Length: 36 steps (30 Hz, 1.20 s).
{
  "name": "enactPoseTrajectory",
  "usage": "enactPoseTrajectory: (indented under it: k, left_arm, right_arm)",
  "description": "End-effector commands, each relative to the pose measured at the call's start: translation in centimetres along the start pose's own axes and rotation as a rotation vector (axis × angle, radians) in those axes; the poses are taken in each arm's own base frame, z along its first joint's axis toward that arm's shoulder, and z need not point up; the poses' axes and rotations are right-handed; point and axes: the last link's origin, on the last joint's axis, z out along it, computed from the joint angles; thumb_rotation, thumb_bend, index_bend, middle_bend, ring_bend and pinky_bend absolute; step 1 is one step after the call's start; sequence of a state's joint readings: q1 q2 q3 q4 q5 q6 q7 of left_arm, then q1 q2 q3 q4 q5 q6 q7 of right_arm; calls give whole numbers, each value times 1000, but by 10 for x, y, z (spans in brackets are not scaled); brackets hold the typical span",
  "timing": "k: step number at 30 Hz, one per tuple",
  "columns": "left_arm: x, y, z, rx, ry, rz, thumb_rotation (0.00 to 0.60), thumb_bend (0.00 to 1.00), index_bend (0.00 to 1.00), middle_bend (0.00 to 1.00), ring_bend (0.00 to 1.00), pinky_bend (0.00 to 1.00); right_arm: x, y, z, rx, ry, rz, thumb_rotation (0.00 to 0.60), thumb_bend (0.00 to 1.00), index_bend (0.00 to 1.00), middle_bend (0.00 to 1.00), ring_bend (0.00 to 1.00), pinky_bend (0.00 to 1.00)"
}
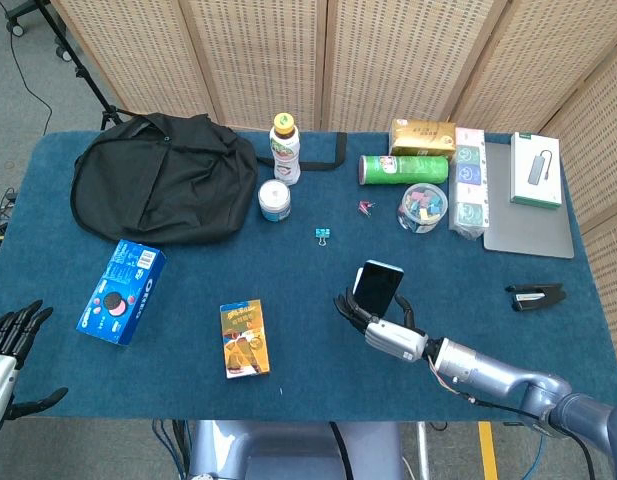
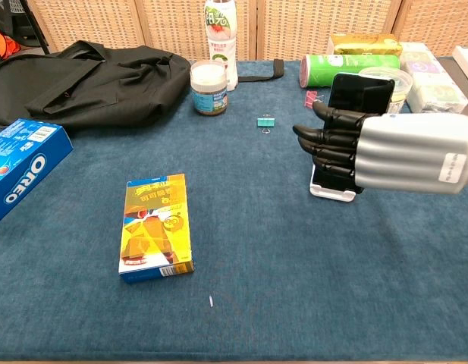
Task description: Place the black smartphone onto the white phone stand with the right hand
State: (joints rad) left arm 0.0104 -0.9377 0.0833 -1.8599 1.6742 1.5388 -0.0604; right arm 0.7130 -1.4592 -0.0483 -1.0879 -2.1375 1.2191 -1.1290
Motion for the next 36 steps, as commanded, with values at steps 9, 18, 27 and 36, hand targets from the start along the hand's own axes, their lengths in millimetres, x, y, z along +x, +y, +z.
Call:
enactPoseTrajectory:
  k: [9,18,27,36]
  left_arm:
    - [4,-1,-5,-11,12,-11,600,0,0,0,0,0]
    - [3,1,-5,-21,8,-5,600,0,0,0,0,0]
    - [4,-2,-4,-10,16,-1,600,0,0,0,0,0]
    - [-1,1,-3,-8,11,18,600,0,0,0,0,0]
  right_arm:
    - [-2,50,-49,-185,68,193,600,234,116,126,46,157]
    - [-33,88,-98,-448,-71,465,600,29,0,1,0,153]
    - [-38,80,-162,-798,-360,886,600,0,0,0,0,105]
    - [29,36,-205,-1160,-483,1346,600,0,0,0,0,56]
